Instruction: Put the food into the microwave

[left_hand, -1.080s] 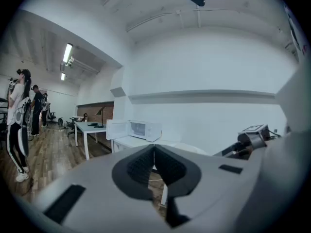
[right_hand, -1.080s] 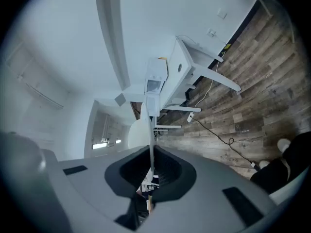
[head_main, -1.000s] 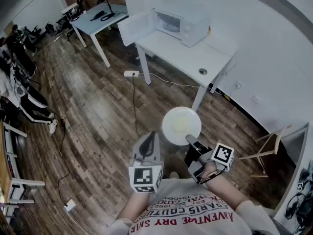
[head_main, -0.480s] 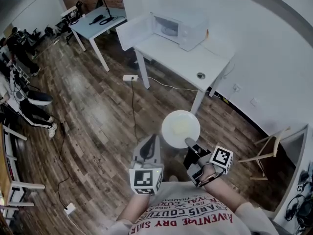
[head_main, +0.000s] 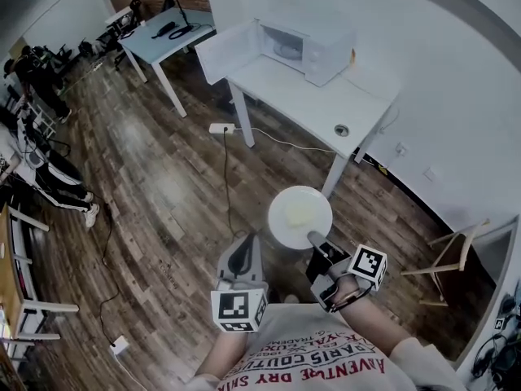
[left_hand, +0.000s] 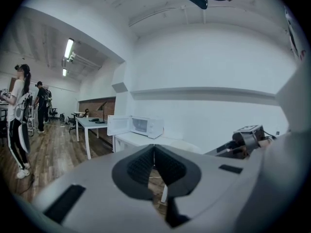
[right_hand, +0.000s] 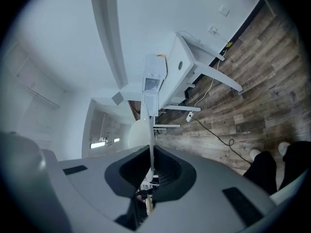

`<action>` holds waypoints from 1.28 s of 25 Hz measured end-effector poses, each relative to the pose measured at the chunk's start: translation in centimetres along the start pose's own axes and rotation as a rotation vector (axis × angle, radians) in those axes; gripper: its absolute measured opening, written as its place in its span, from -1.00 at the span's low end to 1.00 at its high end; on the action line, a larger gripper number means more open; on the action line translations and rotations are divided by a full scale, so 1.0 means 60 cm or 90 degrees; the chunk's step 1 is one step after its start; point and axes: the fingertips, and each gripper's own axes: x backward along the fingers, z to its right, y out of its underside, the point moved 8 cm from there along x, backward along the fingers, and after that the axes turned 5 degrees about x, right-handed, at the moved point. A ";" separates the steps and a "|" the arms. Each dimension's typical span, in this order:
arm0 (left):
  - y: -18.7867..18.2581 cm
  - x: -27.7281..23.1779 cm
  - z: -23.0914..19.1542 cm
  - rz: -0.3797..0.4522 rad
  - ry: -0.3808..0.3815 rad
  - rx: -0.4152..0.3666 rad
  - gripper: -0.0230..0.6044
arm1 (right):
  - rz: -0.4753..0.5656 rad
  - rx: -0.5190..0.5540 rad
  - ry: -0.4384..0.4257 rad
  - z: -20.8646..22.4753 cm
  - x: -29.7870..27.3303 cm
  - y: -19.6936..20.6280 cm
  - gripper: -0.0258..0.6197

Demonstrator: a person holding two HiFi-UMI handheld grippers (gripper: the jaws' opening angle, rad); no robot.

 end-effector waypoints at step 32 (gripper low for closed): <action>-0.139 -0.407 -0.473 -0.009 0.064 0.027 -0.91 | 0.104 -0.031 0.012 -0.121 -0.524 -0.121 -0.85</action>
